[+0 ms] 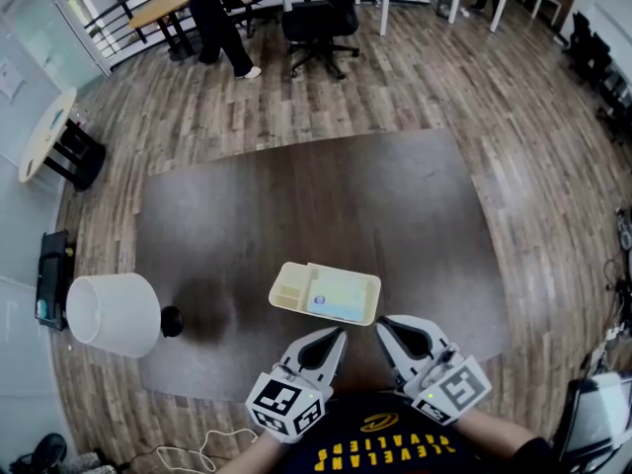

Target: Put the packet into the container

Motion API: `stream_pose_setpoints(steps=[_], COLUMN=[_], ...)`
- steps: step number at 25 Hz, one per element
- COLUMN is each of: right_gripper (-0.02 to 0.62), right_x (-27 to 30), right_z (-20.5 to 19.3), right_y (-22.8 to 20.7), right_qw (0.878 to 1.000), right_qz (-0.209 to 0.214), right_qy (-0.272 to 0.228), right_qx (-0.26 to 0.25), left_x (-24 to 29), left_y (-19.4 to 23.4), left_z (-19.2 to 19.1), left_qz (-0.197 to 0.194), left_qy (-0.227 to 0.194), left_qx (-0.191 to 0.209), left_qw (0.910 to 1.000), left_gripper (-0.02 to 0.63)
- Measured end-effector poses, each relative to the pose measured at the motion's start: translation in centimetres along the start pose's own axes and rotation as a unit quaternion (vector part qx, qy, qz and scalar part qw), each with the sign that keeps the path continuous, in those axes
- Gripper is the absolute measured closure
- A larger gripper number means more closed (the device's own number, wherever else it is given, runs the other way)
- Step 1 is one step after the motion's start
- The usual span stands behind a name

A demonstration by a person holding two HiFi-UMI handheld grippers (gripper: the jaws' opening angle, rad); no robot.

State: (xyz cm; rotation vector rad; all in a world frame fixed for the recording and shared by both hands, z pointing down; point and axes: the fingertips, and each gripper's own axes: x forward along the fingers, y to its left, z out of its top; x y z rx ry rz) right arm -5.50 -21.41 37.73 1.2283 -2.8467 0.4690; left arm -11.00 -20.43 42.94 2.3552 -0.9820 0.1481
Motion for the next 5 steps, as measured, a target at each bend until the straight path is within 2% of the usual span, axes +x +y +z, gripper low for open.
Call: stream_pose_setpoints(steps=[5], right_gripper=[0.586], right_x=[0.1], right_z=[0.14], right_y=[0.06], right_qw=[1.0], right_qz=[0.005], right_qy=[0.001], right_qx=[-0.007], left_x=[0.15], left_y=[0.22], left_z=[-0.15], left_qz=[0.0], left_qy=[-0.001], left_qx=[0.005], left_qw=[1.0], left_gripper=[0.606])
